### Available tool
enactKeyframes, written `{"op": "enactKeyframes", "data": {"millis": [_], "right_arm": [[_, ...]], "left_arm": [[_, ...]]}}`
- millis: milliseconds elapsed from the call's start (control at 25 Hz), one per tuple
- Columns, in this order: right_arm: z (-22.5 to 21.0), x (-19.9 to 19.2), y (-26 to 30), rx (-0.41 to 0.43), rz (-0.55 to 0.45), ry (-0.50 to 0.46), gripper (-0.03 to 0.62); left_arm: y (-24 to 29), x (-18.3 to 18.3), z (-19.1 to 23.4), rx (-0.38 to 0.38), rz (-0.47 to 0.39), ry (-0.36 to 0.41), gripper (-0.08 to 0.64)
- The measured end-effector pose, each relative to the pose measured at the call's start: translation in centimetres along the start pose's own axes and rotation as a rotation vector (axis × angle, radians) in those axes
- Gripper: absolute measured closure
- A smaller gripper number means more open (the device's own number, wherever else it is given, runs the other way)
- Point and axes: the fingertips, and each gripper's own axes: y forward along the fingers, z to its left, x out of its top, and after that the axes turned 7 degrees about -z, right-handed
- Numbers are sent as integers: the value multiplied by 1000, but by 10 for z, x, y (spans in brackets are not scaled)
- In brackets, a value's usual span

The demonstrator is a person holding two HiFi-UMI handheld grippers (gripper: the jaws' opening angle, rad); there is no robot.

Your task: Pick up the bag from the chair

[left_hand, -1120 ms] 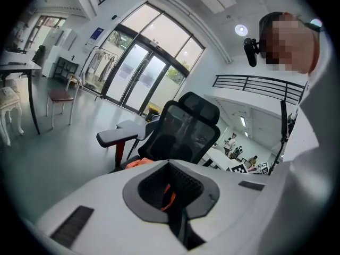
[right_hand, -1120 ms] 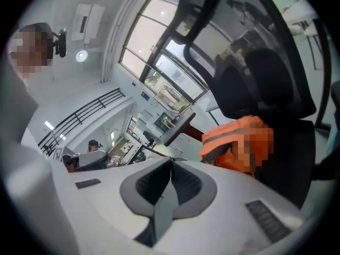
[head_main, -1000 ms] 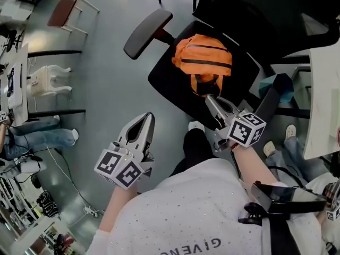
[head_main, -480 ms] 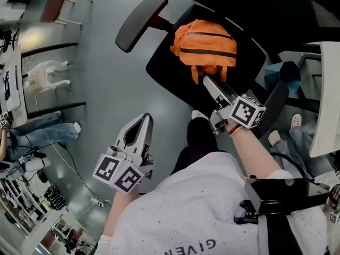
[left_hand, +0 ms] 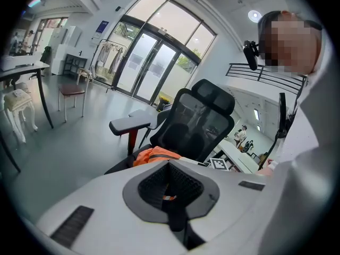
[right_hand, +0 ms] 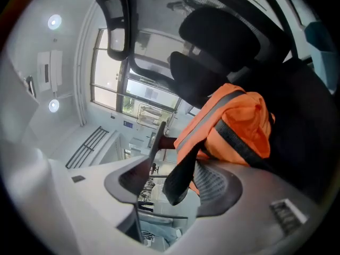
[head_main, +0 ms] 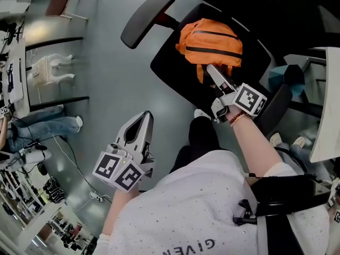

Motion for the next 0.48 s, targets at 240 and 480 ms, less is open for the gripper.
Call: {"op": "enactKeyframes", "data": {"millis": [240, 480], "right_arm": [[11, 3, 8, 76, -39, 175, 438], [10, 1, 13, 62, 8, 204, 595]], "left_arm": [[-3, 10, -4, 15, -14, 17, 558], [-14, 26, 4, 48, -47, 38, 558]]}}
